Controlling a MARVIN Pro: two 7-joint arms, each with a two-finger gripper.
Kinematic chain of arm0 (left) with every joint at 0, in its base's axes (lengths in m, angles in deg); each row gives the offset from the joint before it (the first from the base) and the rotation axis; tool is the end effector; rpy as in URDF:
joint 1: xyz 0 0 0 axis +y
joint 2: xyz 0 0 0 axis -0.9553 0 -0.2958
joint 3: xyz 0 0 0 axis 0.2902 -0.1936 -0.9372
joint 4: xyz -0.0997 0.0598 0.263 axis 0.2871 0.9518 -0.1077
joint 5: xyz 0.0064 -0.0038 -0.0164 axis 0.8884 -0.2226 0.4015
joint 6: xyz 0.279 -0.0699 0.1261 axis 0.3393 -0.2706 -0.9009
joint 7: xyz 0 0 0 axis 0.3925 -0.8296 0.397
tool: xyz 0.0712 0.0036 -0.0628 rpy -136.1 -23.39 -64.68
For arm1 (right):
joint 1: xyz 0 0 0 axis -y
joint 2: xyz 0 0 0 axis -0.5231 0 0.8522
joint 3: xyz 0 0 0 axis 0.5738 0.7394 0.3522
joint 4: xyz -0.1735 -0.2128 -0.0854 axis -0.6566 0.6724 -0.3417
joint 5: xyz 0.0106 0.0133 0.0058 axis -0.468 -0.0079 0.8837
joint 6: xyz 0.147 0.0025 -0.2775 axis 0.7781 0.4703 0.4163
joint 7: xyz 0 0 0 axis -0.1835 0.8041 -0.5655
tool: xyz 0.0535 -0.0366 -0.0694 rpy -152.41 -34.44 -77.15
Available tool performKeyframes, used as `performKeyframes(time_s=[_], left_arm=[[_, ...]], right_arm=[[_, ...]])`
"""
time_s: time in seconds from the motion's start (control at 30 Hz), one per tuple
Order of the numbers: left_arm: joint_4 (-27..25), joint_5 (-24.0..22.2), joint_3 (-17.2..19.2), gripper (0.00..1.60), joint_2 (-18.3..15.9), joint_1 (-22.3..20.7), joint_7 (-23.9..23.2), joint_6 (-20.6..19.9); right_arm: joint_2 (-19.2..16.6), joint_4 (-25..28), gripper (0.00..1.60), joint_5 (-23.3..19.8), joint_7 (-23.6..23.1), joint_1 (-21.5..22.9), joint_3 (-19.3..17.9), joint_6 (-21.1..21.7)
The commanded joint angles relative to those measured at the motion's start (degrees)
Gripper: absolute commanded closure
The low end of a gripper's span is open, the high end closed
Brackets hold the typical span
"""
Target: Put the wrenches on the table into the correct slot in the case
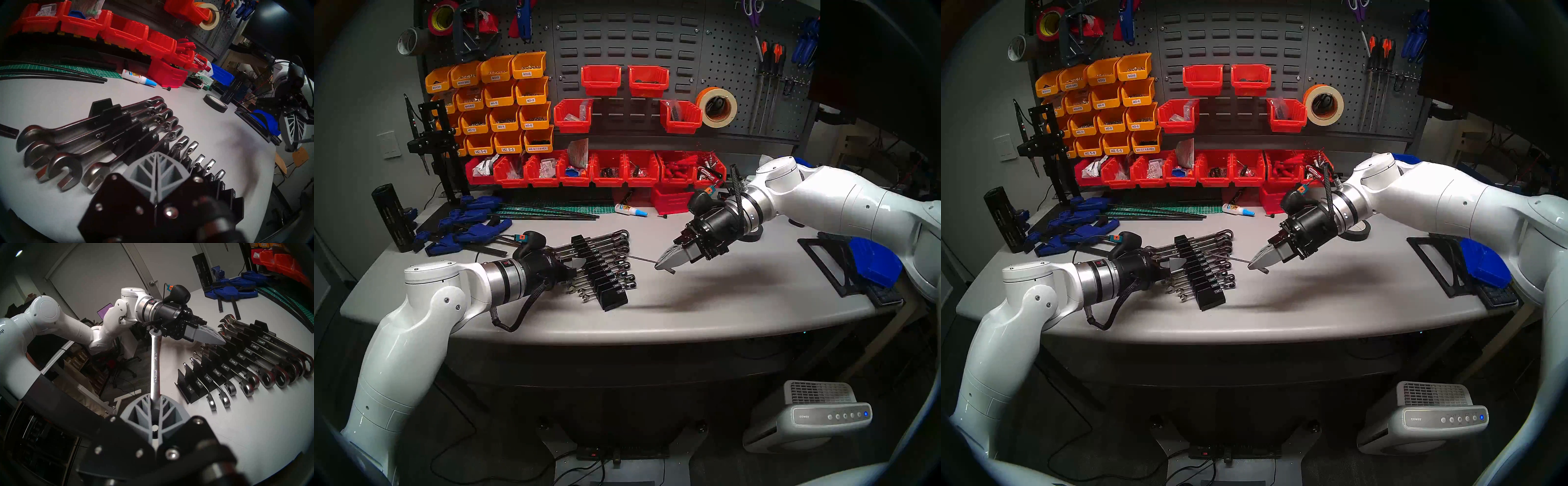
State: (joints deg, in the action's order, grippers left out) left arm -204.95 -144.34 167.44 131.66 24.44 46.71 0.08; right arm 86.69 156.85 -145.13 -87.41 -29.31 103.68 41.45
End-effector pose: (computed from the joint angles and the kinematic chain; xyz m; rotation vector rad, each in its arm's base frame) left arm 0.3503 0.0372 -0.1848 2.1496 -0.3328 1.2628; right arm 0.4693 -0.0137 -0.1068 -1.5059 -1.3452 -0.4264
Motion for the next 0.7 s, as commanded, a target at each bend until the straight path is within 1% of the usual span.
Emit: performKeyframes(time_s=[0.0,0.17,0.33,0.37,0.47,0.53,0.67], left_arm=[[-0.9,0.6,0.0,1.6,-0.2,-1.6,-1.3,1.6],[-0.5,2.1,-0.9,1.6,-0.5,-1.6,-2.3,2.4],[-0.1,3.1,-1.4,1.6,0.1,-1.4,-2.0,3.1],[0.4,4.2,-2.1,1.6,0.0,-1.7,-2.7,4.1],[0.5,4.3,-2.3,1.6,-0.1,-2.4,-3.0,4.0],[-0.1,4.1,-2.0,1.6,-0.6,-3.7,-2.9,2.8],[0.3,4.3,-1.8,1.6,-1.1,-4.6,-3.1,2.6]], right_arm=[[-0.4,0.2,1.6,-1.3,-0.3,2.6,-0.9,0.2],[-0.6,0.4,1.6,-1.5,-0.3,2.8,-0.7,0.1],[-0.9,0.6,1.6,-1.7,-0.3,3.0,-0.4,0.0],[-1.0,0.7,1.6,-1.8,-0.3,3.2,-0.3,0.1],[-1.1,0.7,1.6,-1.9,-0.3,3.3,-0.2,0.0],[-1.1,0.6,1.6,-1.9,-0.3,3.2,-0.2,0.0],[-1.1,0.5,1.6,-1.9,-0.3,3.2,-0.1,-0.1]])
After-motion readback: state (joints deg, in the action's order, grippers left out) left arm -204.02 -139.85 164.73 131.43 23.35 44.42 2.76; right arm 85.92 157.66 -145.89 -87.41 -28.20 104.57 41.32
